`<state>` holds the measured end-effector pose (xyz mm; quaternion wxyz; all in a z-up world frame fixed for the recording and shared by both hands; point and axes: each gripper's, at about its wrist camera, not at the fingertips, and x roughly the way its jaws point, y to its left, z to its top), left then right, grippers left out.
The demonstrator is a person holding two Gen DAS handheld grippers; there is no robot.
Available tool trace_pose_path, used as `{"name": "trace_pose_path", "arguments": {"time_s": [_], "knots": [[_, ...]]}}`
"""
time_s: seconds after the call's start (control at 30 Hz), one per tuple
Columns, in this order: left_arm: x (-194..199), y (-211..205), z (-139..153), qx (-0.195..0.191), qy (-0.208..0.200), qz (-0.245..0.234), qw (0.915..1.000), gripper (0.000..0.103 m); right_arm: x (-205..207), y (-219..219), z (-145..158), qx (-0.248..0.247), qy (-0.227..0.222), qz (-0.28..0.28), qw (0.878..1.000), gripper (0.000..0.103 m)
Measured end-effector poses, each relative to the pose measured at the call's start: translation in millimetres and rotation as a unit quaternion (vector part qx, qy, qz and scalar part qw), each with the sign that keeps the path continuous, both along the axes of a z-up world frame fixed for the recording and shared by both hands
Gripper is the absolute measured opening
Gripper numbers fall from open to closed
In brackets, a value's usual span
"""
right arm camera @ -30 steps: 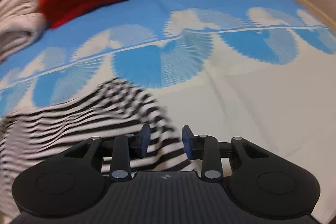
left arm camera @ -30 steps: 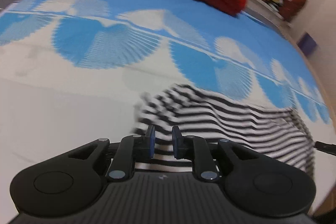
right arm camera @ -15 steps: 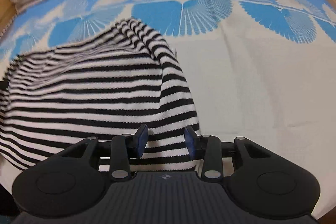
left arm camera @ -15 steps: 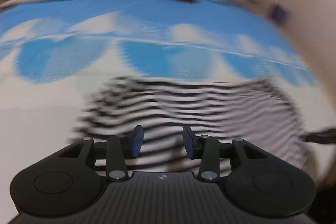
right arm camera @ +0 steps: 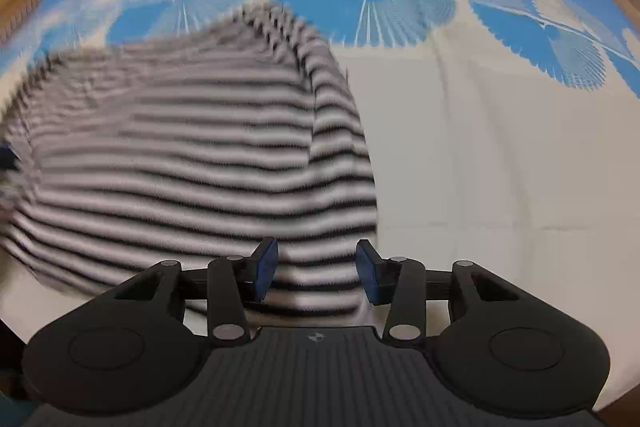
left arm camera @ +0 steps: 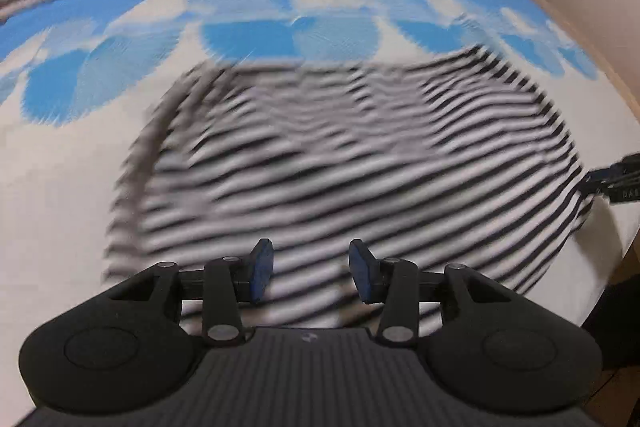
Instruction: Fold small clothes
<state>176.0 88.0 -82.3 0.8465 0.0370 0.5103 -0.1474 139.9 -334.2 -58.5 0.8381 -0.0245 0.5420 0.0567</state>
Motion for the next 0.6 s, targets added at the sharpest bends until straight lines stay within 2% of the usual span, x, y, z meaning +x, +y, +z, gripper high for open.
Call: {"name": "trace_pose_path", "arguments": {"time_s": [0.07, 0.1, 0.13, 0.2, 0.33, 0.43, 0.5, 0.6], "knots": [[-6, 17, -11, 0.016, 0.031, 0.014, 0.9993, 0.046, -2, 8, -3, -0.039, -0.008, 0.014, 0.999, 0.045], [-10, 25, -20, 0.028, 0.047, 0.017, 0.9984, 0.047, -2, 11, 0, -0.040, -0.022, 0.019, 0.999, 0.045], [-14, 32, -26, 0.033, 0.053, 0.014, 0.9980, 0.054, -3, 14, 6, -0.028, -0.041, 0.019, 0.999, 0.045], [-26, 48, -24, 0.025, 0.044, 0.016, 0.9986, 0.059, -7, 19, 18, -0.002, -0.074, 0.021, 0.997, 0.045], [-47, 69, -4, -0.012, 0.014, 0.057, 0.9982, 0.057, -13, 49, 38, 0.057, -0.125, 0.066, 0.988, 0.045], [-65, 77, 8, -0.030, -0.004, 0.082, 0.9961, 0.054, -18, 81, 39, 0.052, -0.145, 0.117, 0.981, 0.045], [-73, 81, 16, -0.040, -0.011, 0.102, 0.9939, 0.049, -17, 99, 30, 0.036, -0.135, 0.140, 0.980, 0.045], [-86, 88, 20, -0.052, -0.013, 0.136, 0.9893, 0.047, -10, 121, -1, -0.043, -0.067, 0.160, 0.984, 0.045]]}}
